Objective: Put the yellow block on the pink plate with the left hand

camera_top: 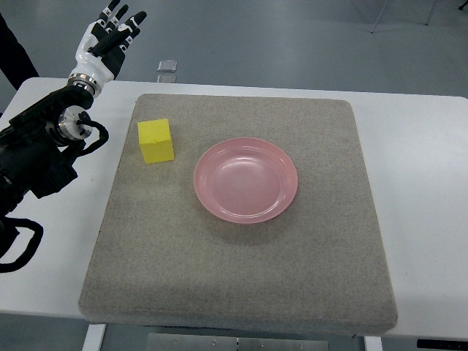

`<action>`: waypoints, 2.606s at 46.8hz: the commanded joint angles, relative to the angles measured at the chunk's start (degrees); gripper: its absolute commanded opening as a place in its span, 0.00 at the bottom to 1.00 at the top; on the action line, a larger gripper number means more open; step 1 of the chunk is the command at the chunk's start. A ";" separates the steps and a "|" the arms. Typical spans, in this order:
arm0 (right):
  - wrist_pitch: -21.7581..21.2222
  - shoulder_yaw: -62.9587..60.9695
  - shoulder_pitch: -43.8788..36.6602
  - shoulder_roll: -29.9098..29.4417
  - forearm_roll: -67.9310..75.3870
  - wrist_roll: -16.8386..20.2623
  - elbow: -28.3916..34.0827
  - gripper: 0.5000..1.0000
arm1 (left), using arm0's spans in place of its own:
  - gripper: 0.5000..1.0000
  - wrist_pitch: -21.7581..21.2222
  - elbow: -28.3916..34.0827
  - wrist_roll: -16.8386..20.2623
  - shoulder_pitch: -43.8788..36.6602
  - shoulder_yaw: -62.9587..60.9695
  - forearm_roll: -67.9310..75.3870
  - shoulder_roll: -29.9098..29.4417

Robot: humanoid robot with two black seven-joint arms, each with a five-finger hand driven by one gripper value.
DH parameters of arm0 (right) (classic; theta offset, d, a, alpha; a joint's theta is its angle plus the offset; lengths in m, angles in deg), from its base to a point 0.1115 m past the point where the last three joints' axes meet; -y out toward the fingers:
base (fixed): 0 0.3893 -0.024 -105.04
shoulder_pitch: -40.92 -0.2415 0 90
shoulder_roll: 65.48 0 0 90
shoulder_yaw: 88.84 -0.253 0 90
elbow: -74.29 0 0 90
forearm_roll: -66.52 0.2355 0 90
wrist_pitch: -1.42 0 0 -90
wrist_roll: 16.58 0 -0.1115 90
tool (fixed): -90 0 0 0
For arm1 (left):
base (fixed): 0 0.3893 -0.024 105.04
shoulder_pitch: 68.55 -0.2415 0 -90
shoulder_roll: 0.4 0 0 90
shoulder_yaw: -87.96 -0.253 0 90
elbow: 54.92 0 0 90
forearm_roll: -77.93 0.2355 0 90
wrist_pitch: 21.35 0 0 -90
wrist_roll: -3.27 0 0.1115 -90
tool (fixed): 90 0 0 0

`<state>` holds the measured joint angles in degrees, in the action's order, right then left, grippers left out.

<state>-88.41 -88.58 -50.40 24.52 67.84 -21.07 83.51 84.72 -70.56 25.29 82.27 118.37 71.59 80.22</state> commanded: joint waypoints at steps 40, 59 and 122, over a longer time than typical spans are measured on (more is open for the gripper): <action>0.00 0.00 0.00 0.00 0.00 0.00 -0.09 0.85 | 0.98 -3.07 -29.45 -8.14 14.31 -38.66 3.78 -23.22; 0.00 0.00 0.00 0.00 0.00 0.00 0.00 0.85 | 0.97 5.90 -32.27 -8.49 18.01 -41.13 43.86 -26.12; 0.00 0.00 0.00 0.00 0.00 0.00 0.00 0.85 | 0.72 5.64 -34.20 -3.30 15.72 -40.60 68.22 -23.84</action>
<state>-88.41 -88.58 -50.40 24.52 67.84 -21.07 83.50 90.70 -104.75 21.89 98.03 77.82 139.69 56.27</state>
